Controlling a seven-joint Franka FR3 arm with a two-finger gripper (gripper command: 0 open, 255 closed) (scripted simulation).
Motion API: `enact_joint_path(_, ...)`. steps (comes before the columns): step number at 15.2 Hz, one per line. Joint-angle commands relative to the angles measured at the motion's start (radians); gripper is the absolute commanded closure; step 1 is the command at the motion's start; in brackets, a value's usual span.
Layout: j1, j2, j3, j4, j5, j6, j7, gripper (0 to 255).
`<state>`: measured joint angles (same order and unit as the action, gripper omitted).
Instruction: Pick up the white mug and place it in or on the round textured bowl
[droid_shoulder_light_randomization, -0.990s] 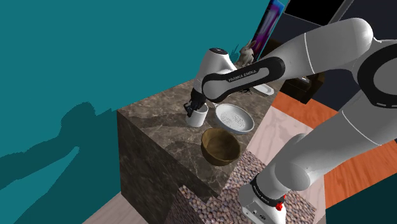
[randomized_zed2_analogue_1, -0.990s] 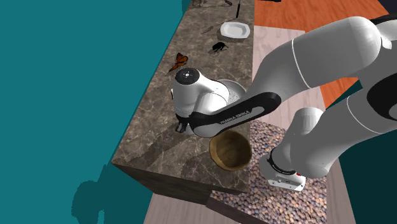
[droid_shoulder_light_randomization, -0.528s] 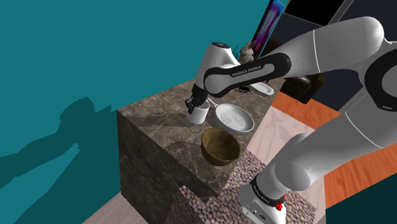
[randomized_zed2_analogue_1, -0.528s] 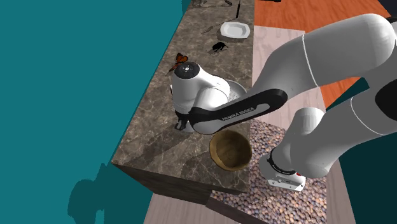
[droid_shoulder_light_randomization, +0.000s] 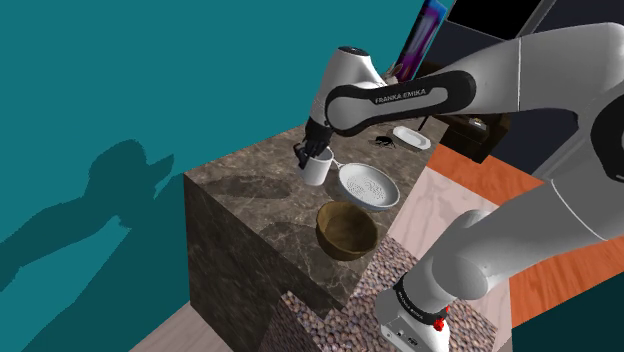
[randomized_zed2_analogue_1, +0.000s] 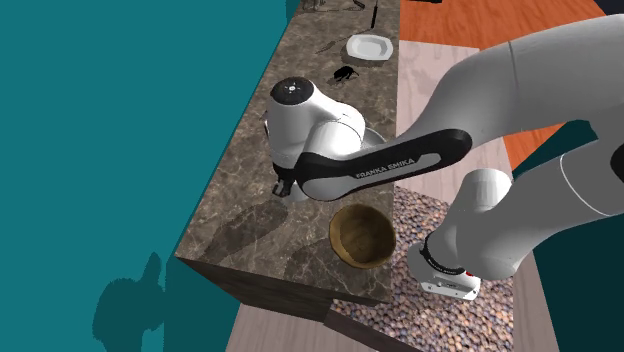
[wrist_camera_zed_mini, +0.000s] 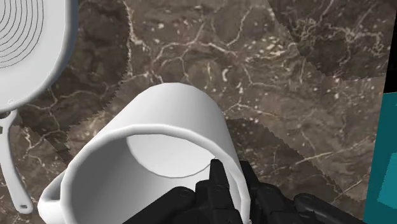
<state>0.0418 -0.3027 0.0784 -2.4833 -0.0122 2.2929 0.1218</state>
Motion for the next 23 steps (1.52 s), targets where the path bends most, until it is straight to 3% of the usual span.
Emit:
enact_joint_path(1, 0.000, -0.013, -0.002, 0.015, 0.001, -0.028, -0.003, 255)
enact_joint_path(20, 0.001, -0.088, -0.008, 0.202, 0.007, -0.290, -0.014, 255)
enact_joint_path(23, 0.018, -0.203, 0.010, 0.117, 0.021, -0.320, 0.011, 255)
